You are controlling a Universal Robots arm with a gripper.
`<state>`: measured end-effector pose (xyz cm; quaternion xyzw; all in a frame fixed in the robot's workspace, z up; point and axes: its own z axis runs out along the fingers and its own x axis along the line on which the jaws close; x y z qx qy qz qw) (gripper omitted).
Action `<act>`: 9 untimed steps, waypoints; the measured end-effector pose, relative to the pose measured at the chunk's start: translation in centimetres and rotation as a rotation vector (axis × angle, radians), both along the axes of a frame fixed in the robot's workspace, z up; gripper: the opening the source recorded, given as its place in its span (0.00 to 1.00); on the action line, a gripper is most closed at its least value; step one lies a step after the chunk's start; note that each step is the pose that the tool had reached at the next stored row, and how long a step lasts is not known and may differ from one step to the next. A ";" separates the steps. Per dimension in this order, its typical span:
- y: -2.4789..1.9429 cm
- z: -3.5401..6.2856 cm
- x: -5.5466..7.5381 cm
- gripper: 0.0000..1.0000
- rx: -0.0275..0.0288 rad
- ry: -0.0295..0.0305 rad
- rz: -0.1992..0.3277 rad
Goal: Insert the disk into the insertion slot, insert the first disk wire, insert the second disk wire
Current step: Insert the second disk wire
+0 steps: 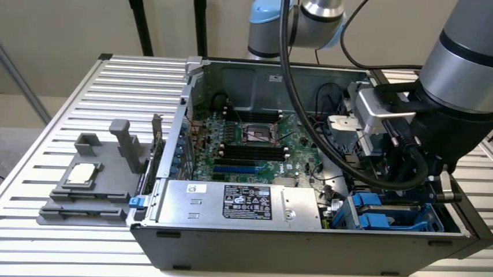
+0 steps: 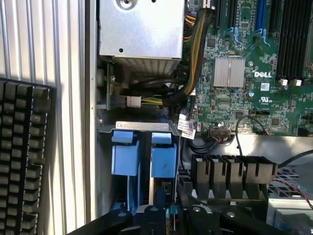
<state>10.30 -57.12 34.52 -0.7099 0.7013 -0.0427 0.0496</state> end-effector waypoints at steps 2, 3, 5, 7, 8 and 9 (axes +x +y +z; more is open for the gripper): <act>-0.07 0.36 -0.4 0.24 0.0013 -0.0016 0.000; -0.09 0.53 -0.5 0.24 0.0022 -0.0025 0.000; -0.10 0.59 -0.7 0.24 0.0037 -0.0052 0.001; -0.10 0.59 -0.7 0.24 0.0038 -0.0053 0.002; -0.10 0.59 -0.7 0.24 0.0038 -0.0053 0.002; -0.10 0.60 -0.7 0.24 0.0038 -0.0053 0.002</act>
